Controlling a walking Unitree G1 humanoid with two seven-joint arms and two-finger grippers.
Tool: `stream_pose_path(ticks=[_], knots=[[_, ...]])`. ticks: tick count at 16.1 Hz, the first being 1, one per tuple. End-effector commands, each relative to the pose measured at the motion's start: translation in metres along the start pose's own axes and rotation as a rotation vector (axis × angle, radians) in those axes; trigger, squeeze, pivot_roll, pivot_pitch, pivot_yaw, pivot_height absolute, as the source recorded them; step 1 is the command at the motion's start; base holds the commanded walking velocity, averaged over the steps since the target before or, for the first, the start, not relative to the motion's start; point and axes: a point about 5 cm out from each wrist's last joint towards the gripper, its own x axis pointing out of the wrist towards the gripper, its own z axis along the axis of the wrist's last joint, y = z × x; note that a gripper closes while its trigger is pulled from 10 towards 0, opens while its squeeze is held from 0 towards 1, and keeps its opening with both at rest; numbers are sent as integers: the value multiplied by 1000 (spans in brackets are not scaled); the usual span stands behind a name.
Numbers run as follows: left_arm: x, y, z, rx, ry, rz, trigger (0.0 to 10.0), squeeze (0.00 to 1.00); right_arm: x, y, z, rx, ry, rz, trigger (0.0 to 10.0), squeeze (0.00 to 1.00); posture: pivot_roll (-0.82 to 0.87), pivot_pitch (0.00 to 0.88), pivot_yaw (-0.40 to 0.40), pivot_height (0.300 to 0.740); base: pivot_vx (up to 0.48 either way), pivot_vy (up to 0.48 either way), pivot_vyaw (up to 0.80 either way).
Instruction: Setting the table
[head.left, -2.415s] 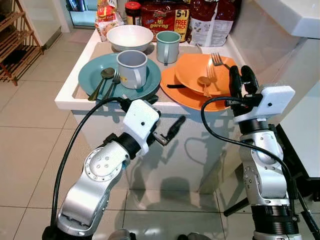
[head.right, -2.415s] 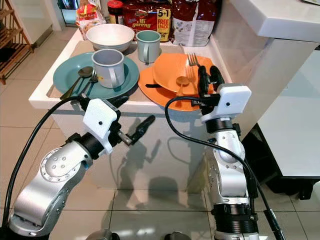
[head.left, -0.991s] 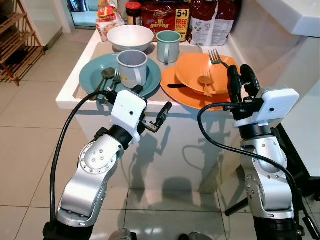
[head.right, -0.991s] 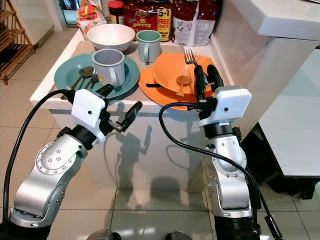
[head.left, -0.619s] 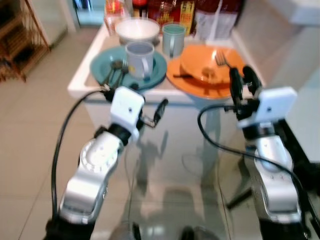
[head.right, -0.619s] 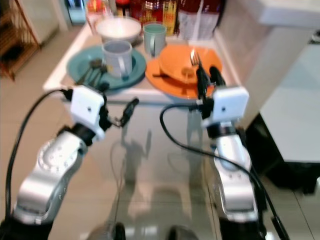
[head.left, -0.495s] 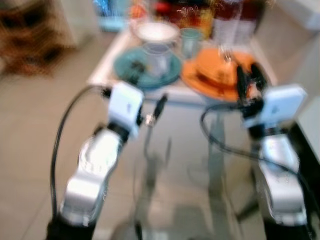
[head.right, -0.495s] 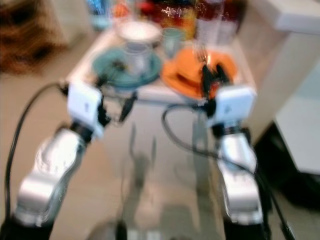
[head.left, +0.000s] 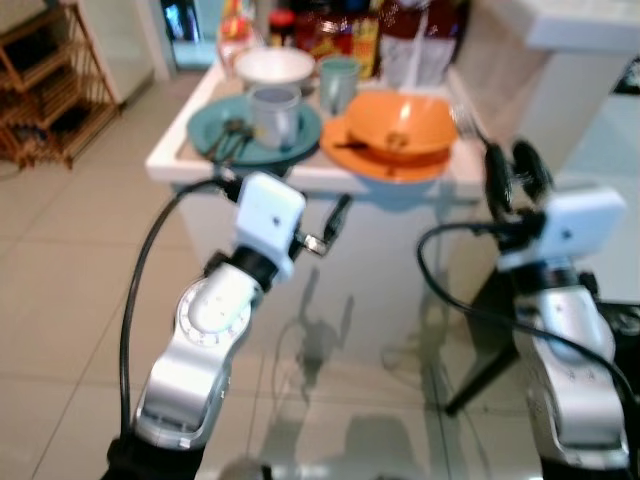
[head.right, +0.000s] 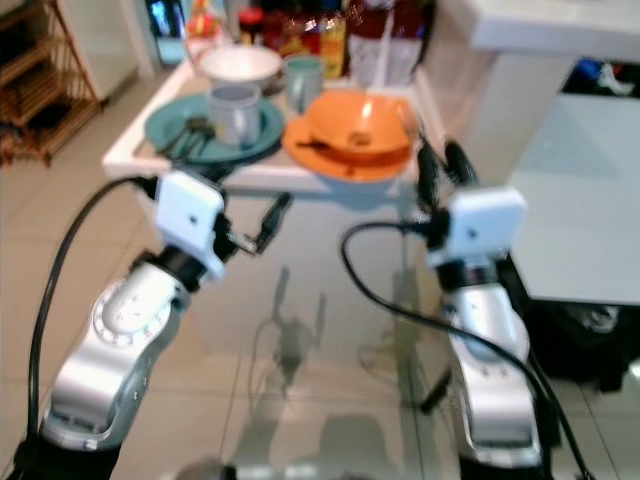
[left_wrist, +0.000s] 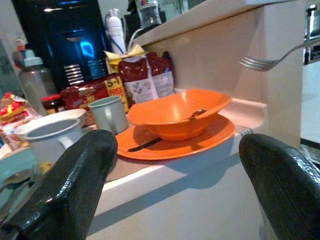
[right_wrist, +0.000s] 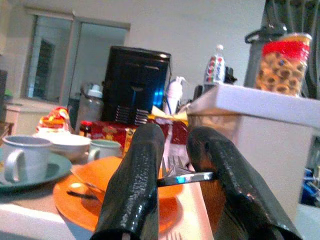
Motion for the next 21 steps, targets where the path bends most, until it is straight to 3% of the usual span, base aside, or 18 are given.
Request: stream_pose_path(ticks=[1, 3, 6, 15, 21], knots=[[-5, 3, -7, 27, 30, -8, 10000, 0, -2, 5, 4, 30, -6, 33, 10000, 0, 43, 49, -13, 740, 0, -379, 0], [-14, 2, -14, 32, 56, -20, 10000, 0, -17, 7, 2, 35, 22, 87, 10000, 0, 43, 46, -17, 740, 0, -375, 0], [-11, 2, -13, 27, 44, -5, 10000, 0, -24, 4, 2, 29, 33, 80, 10000, 0, 36, 31, -18, 740, 0, -376, 0], [-2, 4, -9, 28, 11, 21, 10000, 0, -28, -9, 3, 4, 42, -28, 10000, 0, 29, 22, -11, 740, 0, -377, 0], [5, 3, -10, 26, 12, 32, 10000, 0, -21, -19, -7, -46, 96, -115, 10000, 0, 22, 18, -8, 740, 0, -379, 100]])
